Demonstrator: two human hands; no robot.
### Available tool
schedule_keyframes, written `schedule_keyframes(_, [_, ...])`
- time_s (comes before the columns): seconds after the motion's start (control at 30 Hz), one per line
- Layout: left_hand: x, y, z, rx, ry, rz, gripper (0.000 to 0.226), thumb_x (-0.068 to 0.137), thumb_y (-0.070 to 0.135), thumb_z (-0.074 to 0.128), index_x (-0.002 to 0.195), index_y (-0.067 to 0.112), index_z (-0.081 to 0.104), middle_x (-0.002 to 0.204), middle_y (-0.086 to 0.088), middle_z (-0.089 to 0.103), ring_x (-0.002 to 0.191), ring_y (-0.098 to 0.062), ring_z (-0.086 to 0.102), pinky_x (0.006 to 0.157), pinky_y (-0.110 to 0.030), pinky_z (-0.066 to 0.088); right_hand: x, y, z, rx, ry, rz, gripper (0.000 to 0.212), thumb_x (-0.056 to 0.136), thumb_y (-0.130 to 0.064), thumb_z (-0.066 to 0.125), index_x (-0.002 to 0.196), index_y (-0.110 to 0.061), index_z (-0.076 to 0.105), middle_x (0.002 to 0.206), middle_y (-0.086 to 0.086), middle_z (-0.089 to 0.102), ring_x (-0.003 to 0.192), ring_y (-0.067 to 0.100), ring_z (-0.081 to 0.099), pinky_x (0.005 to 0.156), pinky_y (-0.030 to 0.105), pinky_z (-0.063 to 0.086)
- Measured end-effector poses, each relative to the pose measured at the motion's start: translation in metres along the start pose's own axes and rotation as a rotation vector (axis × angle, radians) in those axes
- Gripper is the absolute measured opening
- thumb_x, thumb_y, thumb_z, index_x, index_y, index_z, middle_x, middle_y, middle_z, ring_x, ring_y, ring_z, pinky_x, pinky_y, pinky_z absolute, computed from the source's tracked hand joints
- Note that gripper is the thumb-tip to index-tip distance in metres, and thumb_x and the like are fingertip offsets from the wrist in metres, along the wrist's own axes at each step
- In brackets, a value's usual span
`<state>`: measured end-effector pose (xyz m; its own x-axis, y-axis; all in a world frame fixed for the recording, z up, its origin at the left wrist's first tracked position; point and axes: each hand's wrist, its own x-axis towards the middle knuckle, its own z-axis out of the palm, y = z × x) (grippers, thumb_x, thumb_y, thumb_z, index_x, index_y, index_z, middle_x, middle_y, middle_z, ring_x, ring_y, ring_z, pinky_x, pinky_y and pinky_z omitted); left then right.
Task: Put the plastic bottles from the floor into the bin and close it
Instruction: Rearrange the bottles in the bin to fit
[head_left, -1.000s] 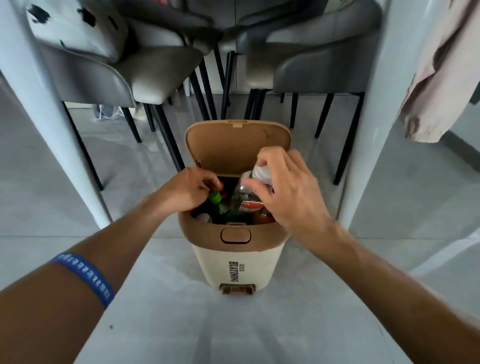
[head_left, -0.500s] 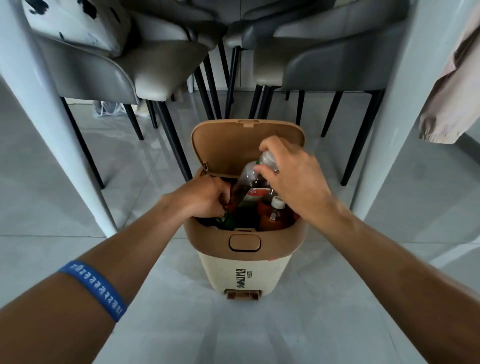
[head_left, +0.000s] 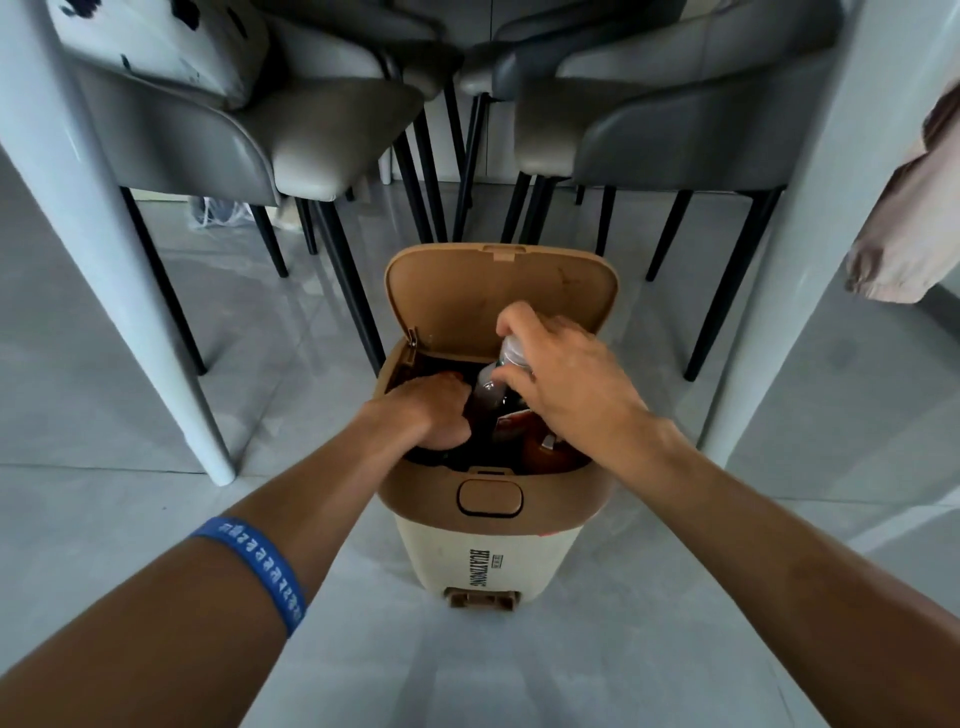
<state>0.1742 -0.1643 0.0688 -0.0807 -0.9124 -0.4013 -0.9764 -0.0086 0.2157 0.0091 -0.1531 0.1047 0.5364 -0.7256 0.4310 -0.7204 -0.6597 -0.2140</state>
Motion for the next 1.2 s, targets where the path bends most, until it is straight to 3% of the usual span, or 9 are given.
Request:
schedule_keyframes(0.13, [-0.005,-0.007,-0.012,0.000,0.104,-0.015,0.015,0.084,0.019,0.056,0.095,0.021,0.065,0.099,-0.004,0.064,0.088,-0.020,0.057,0.066,-0.029,0.041,-0.002,0.002,0.002,0.050,0.203,0.005,0.035,0.082,-0.031,0.074,0.101,-0.019,0.047,0.103,-0.002,0.054,0.084,0.015,0.056,0.063,0.027,0.047])
schedule_keyframes(0.2, [-0.010,-0.011,-0.017,-0.023,0.137,-0.008,0.012,0.083,0.019,0.061,0.088,0.017,0.071,0.089,-0.003,0.066,0.083,-0.020,0.062,0.059,-0.029,0.044,-0.006,0.002,0.005,0.072,0.225,0.009,0.035,0.080,-0.030,0.074,0.099,-0.020,0.047,0.103,-0.002,0.053,0.084,0.014,0.055,0.062,0.024,0.044])
schedule_keyframes(0.33, [-0.018,-0.011,-0.021,-0.048,0.132,0.020,0.012,0.082,0.020,0.065,0.085,0.014,0.074,0.088,-0.006,0.070,0.084,-0.023,0.065,0.074,-0.038,0.056,-0.010,0.005,0.022,0.047,0.074,-0.009,0.036,0.080,-0.030,0.075,0.098,-0.021,0.045,0.104,-0.001,0.053,0.087,0.020,0.058,0.065,0.034,0.049])
schedule_keyframes(0.57, [-0.022,-0.009,-0.024,-0.092,0.119,-0.004,0.015,0.085,0.017,0.062,0.093,0.015,0.074,0.093,-0.006,0.068,0.084,-0.022,0.064,0.078,-0.041,0.056,0.000,0.014,0.028,0.098,-0.175,0.115,0.023,0.088,-0.029,0.066,0.103,-0.026,0.049,0.097,0.003,0.065,0.086,0.025,0.061,0.070,0.040,0.051])
schedule_keyframes(0.73, [-0.028,-0.015,-0.024,-0.092,0.040,0.012,0.023,0.084,0.012,0.053,0.097,0.015,0.072,0.099,-0.006,0.069,0.090,-0.023,0.064,0.085,-0.045,0.056,-0.001,0.011,0.044,0.035,-0.423,0.161,0.027,0.091,-0.015,0.054,0.117,-0.022,0.058,0.111,0.013,0.065,0.104,0.034,0.061,0.082,0.043,0.052])
schedule_keyframes(0.9, [-0.029,-0.020,-0.024,-0.131,0.106,0.064,0.020,0.087,0.018,0.060,0.102,0.023,0.073,0.109,-0.002,0.068,0.096,-0.021,0.063,0.085,-0.041,0.055,-0.003,0.018,0.041,0.042,-0.508,0.134,0.039,0.091,-0.014,0.052,0.128,-0.024,0.060,0.128,0.004,0.060,0.116,0.030,0.056,0.094,0.042,0.049])
schedule_keyframes(0.97, [-0.027,-0.023,-0.023,-0.151,0.145,0.082,0.024,0.087,0.022,0.062,0.108,0.025,0.072,0.115,-0.002,0.066,0.101,-0.021,0.063,0.085,-0.037,0.054,-0.009,0.017,0.037,-0.025,-0.410,0.120,0.036,0.089,-0.014,0.051,0.122,-0.022,0.062,0.125,0.003,0.059,0.115,0.029,0.054,0.095,0.044,0.048])
schedule_keyframes(1.07, [-0.028,-0.029,-0.022,-0.168,0.263,0.106,0.027,0.086,0.019,0.062,0.111,0.025,0.071,0.115,0.000,0.066,0.104,-0.021,0.063,0.085,-0.033,0.052,-0.016,0.024,0.020,-0.045,-0.029,0.144,0.028,0.085,-0.006,0.052,0.106,-0.016,0.066,0.112,0.001,0.068,0.105,0.024,0.054,0.085,0.042,0.051])
schedule_keyframes(1.2, [-0.039,-0.027,-0.029,-0.218,0.686,0.206,0.015,0.083,0.014,0.061,0.082,0.020,0.075,0.082,0.005,0.071,0.079,-0.016,0.068,0.074,-0.033,0.056,-0.024,0.045,-0.012,0.121,0.451,0.272,0.023,0.085,-0.004,0.053,0.106,-0.013,0.057,0.102,0.000,0.058,0.095,0.022,0.057,0.075,0.037,0.052])
